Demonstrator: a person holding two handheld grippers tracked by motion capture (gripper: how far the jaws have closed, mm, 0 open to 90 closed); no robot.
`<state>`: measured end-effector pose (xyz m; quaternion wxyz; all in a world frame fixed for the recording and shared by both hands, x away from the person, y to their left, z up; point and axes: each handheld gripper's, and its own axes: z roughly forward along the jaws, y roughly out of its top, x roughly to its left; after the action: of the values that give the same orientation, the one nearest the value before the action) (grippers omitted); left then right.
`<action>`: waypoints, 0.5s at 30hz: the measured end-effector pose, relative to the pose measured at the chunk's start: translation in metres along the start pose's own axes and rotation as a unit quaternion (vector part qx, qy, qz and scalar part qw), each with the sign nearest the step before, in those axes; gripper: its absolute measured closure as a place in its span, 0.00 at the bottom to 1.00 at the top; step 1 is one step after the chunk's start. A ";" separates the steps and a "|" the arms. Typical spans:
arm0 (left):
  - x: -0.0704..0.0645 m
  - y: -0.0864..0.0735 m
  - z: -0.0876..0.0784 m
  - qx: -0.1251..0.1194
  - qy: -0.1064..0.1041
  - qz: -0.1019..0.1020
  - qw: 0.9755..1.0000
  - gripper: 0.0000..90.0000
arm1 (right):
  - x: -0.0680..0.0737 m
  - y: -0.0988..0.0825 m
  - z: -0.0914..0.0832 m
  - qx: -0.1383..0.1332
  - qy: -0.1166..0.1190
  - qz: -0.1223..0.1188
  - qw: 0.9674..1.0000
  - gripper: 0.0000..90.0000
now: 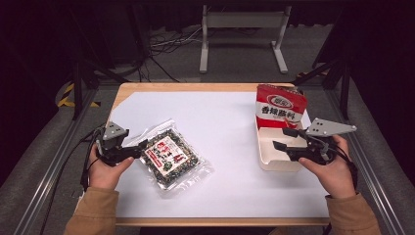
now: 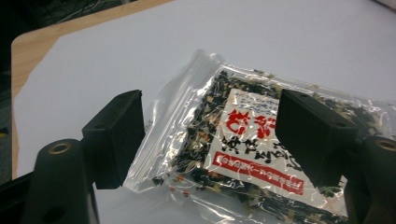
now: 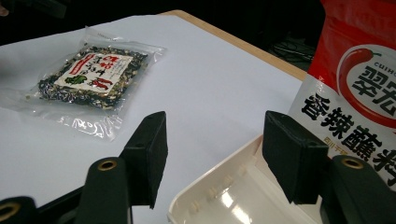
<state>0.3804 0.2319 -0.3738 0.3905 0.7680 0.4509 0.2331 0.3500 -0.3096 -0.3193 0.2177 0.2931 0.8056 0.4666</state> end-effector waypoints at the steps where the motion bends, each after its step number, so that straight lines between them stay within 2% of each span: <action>1: 0.002 -0.001 0.001 0.000 0.002 -0.005 1.000 0.28 | 0.002 0.000 0.001 0.000 -0.001 -0.003 1.000 0.46; 4: 0.012 -0.006 0.004 0.003 0.017 -0.021 1.000 0.27 | 0.008 -0.001 0.005 0.007 0.006 -0.014 1.000 0.46; 10: 0.025 -0.016 0.013 0.011 0.053 -0.035 0.998 0.27 | 0.018 0.001 0.011 0.007 0.017 -0.028 0.999 0.46; 15: 0.035 -0.021 0.019 0.012 0.066 -0.052 0.996 0.24 | 0.022 0.001 0.015 0.010 0.018 -0.040 0.999 0.46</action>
<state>0.4002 0.2616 -0.4021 0.3621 0.7309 0.5183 0.2571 0.3430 -0.2849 -0.3272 0.2179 0.2546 0.8253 0.4545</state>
